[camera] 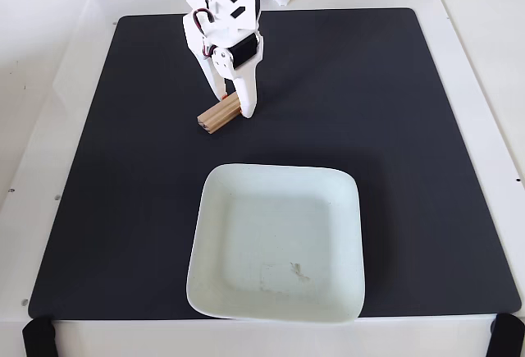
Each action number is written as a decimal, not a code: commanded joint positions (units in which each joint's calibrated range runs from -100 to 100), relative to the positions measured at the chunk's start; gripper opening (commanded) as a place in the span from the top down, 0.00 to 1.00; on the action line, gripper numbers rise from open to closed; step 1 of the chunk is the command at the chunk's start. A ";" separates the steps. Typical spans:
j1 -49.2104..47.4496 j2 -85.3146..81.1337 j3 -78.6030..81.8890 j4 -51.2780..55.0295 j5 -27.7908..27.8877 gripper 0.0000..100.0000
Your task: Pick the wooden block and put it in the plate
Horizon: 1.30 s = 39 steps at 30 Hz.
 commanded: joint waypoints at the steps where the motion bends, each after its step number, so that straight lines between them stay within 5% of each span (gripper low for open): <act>1: 1.65 0.00 -0.41 -0.37 -0.10 0.91; 5: 1.65 0.00 -0.32 -0.37 -0.10 1.00; 17: 0.41 -5.00 1.93 -7.61 0.43 0.99; 26: -2.05 -25.08 9.66 -9.56 8.12 0.99; 39: -12.24 -15.42 -5.45 -35.81 9.29 0.99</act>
